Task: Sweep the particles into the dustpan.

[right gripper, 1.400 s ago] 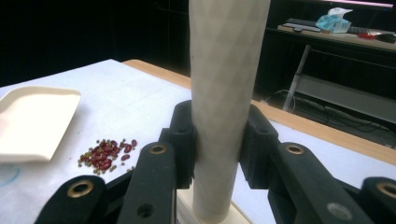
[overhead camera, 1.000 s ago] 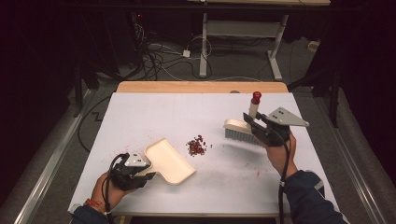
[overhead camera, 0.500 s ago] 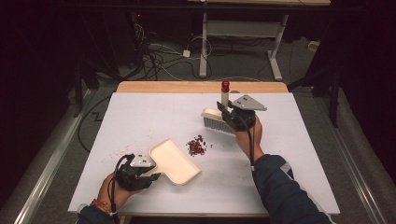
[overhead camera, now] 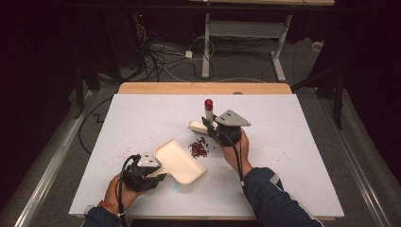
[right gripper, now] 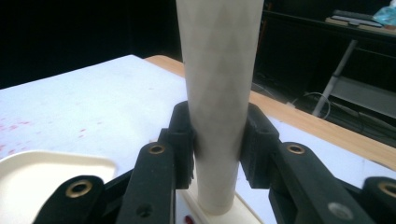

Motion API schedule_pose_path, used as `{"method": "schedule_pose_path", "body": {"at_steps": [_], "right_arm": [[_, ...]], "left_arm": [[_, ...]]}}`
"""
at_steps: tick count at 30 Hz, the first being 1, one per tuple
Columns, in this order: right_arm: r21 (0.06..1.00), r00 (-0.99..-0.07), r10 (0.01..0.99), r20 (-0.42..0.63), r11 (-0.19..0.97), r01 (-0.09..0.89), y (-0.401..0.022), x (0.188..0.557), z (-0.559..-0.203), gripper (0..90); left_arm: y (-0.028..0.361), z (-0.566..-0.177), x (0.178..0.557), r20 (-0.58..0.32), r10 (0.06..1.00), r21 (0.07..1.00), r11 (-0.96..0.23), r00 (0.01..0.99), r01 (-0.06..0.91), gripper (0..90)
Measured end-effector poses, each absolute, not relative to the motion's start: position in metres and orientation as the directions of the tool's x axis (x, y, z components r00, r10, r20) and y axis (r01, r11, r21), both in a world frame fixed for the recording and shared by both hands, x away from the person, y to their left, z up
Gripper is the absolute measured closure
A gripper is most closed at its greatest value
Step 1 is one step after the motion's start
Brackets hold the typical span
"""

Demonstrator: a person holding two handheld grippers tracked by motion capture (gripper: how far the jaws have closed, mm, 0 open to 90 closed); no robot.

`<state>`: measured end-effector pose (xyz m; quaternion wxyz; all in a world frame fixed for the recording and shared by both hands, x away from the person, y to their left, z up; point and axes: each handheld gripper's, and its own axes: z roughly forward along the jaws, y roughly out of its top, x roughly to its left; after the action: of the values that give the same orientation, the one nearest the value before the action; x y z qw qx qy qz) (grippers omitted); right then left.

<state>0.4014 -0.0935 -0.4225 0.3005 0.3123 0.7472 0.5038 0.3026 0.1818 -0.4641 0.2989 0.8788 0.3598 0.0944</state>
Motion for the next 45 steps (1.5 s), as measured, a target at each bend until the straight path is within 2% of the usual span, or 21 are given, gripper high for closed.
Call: {"method": "schedule_pose_path", "body": {"at_steps": [10, 25, 35, 45], "right_arm": [[0.941, -0.688, 0.721, -0.081, 0.283, 0.186, -0.086, 0.373, -0.421, 69.4], [0.947, -0.716, 0.698, -0.013, 0.238, 0.215, -0.069, 0.343, -0.417, 69.6], [0.951, -0.727, 0.686, -0.032, 0.245, 0.189, -0.07, 0.346, -0.41, 70.3], [0.969, -0.709, 0.703, -0.062, 0.212, 0.125, -0.099, 0.352, -0.378, 70.2]], "left_arm": [[0.162, -0.465, 0.31, -0.043, 0.718, 0.586, -0.546, 0.695, 0.599, 63.8], [0.146, -0.471, 0.318, -0.042, 0.738, 0.573, -0.534, 0.673, 0.622, 63.7], [0.148, -0.475, 0.319, -0.017, 0.72, 0.563, -0.567, 0.694, 0.601, 63.6], [0.16, -0.475, 0.318, -0.028, 0.699, 0.553, -0.585, 0.715, 0.593, 63.6]]}}
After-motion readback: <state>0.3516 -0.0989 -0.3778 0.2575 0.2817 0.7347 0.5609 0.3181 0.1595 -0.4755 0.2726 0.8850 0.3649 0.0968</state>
